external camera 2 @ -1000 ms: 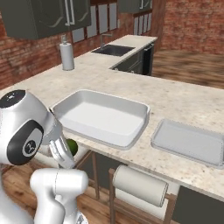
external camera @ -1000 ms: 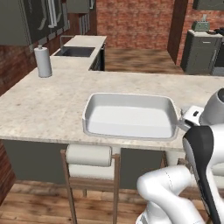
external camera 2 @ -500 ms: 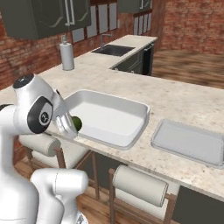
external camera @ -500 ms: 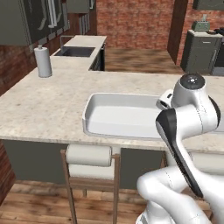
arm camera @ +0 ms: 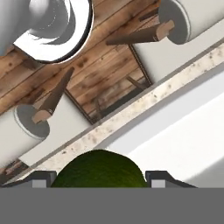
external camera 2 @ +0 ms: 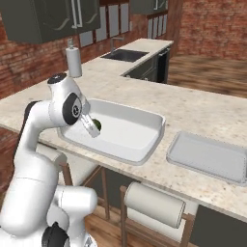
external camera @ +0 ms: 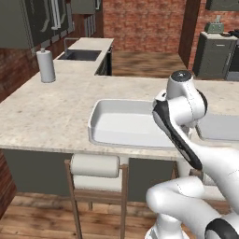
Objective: Place the cold items (mushroom and lime) from the fridge in one tupperware on the dining counter. Place the warm items (kebab skewer and hot dog) in the stove area in another tupperware.
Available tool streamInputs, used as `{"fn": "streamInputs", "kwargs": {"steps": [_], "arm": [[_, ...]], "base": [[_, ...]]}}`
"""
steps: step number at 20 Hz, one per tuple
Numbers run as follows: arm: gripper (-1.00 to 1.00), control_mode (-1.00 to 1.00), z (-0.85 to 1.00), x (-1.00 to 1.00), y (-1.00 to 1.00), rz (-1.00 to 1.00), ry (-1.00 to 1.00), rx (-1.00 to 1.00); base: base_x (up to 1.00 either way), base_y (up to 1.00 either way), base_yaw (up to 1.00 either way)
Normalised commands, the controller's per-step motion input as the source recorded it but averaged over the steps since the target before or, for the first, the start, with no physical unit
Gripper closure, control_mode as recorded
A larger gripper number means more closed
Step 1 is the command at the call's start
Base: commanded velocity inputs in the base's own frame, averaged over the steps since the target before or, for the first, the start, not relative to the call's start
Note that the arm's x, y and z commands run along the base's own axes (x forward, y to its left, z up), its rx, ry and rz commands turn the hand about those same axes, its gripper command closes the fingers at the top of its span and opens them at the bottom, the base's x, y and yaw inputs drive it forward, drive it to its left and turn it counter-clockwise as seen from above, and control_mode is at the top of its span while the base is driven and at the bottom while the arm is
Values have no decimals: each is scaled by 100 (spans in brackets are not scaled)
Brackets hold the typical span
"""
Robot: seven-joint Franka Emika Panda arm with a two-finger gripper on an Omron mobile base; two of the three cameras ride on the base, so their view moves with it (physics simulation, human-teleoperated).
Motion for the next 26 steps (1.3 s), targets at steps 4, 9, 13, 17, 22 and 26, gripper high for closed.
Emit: {"fn": "streamInputs", "kwargs": {"steps": [4,9,13,17,22,26], "arm": [[100,-100,-53,100,-13,23,6,2],[100,-100,-53,100,-24,25,8,5],[100,-100,-54,100,-20,25,20,5],[100,-100,-42,100,-19,22,15,8],[100,-100,-36,100,-30,21,17,14],[100,-100,-53,100,-15,11,22,15]], "base": [[0,0,0],[0,0,0],[0,0,0],[0,0,0],[0,0,0],[0,0,0]]}}
